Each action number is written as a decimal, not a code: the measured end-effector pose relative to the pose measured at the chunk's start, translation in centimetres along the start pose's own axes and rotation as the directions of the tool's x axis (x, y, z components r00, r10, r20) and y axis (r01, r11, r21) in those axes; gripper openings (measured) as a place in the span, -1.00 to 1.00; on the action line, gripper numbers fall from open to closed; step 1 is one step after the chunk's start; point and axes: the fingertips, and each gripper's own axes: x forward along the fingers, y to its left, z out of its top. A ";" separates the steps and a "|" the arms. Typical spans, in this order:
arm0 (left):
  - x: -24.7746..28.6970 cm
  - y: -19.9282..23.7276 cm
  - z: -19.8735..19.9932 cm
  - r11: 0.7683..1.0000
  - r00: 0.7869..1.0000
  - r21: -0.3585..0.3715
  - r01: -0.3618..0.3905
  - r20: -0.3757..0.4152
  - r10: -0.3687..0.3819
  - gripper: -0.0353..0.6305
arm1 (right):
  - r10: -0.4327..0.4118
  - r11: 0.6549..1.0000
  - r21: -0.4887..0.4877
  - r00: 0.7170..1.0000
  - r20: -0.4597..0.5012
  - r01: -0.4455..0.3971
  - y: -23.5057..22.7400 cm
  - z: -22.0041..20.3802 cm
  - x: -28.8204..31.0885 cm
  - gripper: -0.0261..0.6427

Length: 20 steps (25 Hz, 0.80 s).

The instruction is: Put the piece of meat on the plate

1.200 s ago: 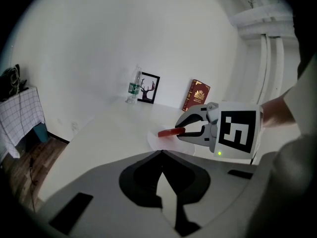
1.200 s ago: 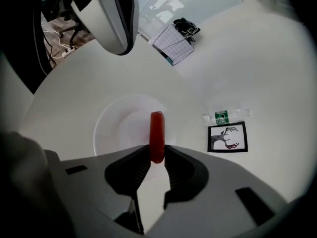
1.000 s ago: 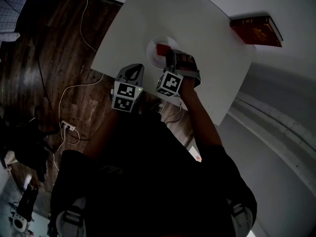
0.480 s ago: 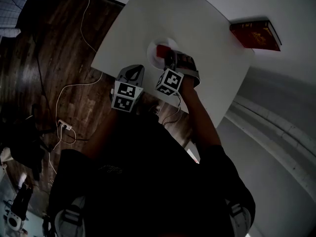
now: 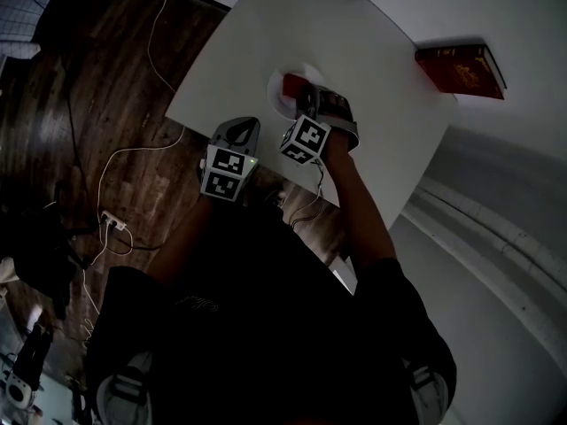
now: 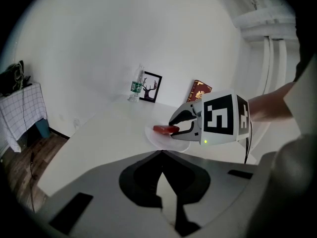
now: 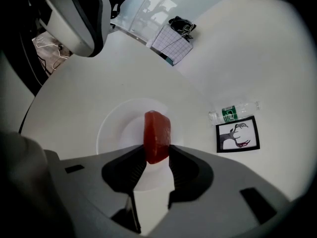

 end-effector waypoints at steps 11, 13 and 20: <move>-0.4 -0.1 0.2 1.000 1.000 0.006 -0.012 0.003 0.012 -0.89 | 0.057 0.994 0.092 0.996 0.063 -0.063 0.1 0.0 -0.5 -0.39; -0.5 -0.2 0.2 1.000 1.000 0.007 -0.012 0.001 0.012 -0.89 | 0.059 0.992 0.110 0.996 0.071 -0.066 0.1 -0.1 -0.6 -0.38; -0.9 -0.9 0.1 1.000 1.000 0.010 -0.021 0.002 0.021 -0.89 | 0.105 0.978 0.172 0.989 0.101 -0.121 0.6 -0.3 -1.1 -0.33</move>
